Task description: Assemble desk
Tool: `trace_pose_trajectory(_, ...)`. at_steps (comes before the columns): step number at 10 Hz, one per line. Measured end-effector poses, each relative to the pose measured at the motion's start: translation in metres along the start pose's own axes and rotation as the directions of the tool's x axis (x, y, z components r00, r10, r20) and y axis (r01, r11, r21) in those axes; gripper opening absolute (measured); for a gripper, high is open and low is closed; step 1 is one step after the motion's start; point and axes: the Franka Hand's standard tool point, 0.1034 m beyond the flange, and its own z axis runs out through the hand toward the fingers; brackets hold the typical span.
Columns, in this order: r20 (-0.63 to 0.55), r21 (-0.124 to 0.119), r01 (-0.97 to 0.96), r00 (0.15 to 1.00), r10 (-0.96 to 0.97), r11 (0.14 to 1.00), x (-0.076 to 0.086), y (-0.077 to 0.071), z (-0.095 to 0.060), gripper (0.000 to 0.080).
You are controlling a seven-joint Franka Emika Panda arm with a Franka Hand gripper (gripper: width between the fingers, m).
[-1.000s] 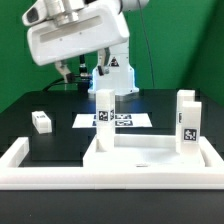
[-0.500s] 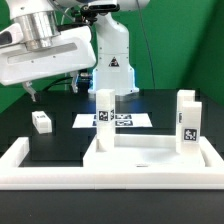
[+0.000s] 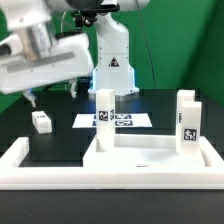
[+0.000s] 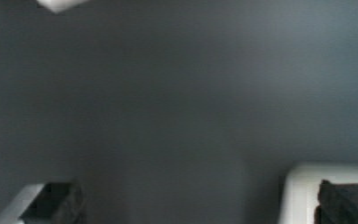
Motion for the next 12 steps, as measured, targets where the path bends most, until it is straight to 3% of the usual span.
trace_pose_trajectory(1,0.076,-0.020,-0.011,0.997,0.013,1.000,-0.006,0.014,0.009,0.0649)
trace_pose_trajectory(2,0.134,0.000,-0.018,0.991,0.018,1.000,-0.007,0.018,0.015,0.0649)
trace_pose_trajectory(3,0.184,0.021,-0.026,0.983,0.022,0.999,-0.005,0.019,0.012,0.0649)
trace_pose_trajectory(4,0.250,0.018,-0.022,0.968,0.017,1.000,-0.006,0.018,0.014,0.0649)
trace_pose_trajectory(6,0.337,0.039,-0.021,0.942,0.006,0.999,-0.005,0.015,0.019,0.0649)
trace_pose_trajectory(9,0.546,-0.026,0.031,0.838,-0.012,0.999,-0.030,0.022,0.048,0.0649)
trace_pose_trajectory(12,0.549,-0.025,0.031,0.836,-0.012,0.999,-0.029,0.023,0.049,0.0649)
